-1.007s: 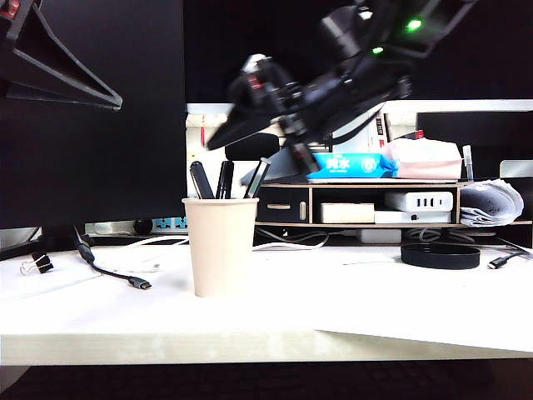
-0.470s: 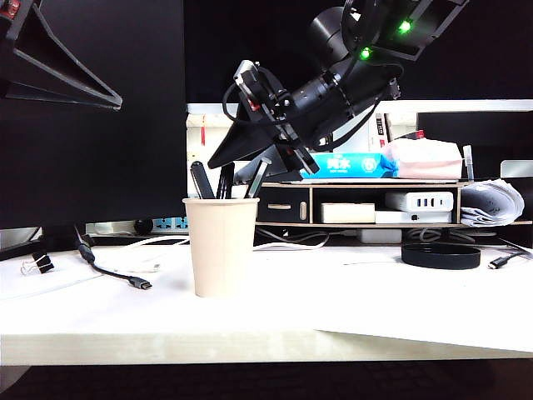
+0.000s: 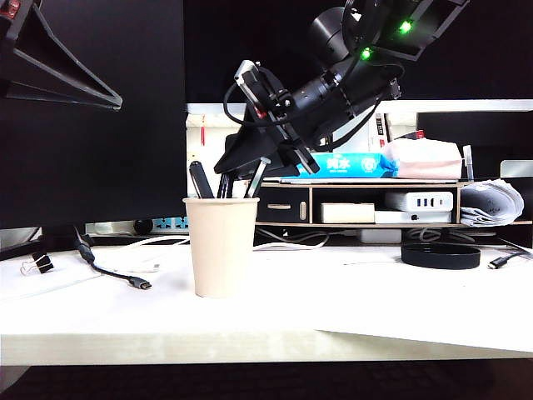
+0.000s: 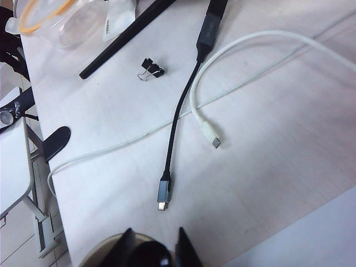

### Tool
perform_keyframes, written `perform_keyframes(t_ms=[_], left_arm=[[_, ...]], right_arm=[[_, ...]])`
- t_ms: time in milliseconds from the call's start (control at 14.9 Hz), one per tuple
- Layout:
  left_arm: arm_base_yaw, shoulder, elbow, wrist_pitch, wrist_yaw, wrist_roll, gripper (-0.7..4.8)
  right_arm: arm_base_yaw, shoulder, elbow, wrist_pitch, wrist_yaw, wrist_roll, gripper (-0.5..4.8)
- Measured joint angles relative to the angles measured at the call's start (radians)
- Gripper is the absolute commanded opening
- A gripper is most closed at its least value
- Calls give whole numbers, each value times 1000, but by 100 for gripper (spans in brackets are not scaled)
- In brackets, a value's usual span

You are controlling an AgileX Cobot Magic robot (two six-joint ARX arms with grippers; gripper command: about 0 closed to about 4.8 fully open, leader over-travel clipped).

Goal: Pick up the marker from the paper cup and put it on the table.

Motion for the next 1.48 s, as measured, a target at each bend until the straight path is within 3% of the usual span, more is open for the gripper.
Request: perform_keyframes(t_ms=[403,1477], left_arm=[[0,0,0,0,0,3,-5],[0,0,0,-9,0,17,-5]], right_arm=[[3,0,0,0,0,0,48],[-6,-14,6,0,-13,-1,48]])
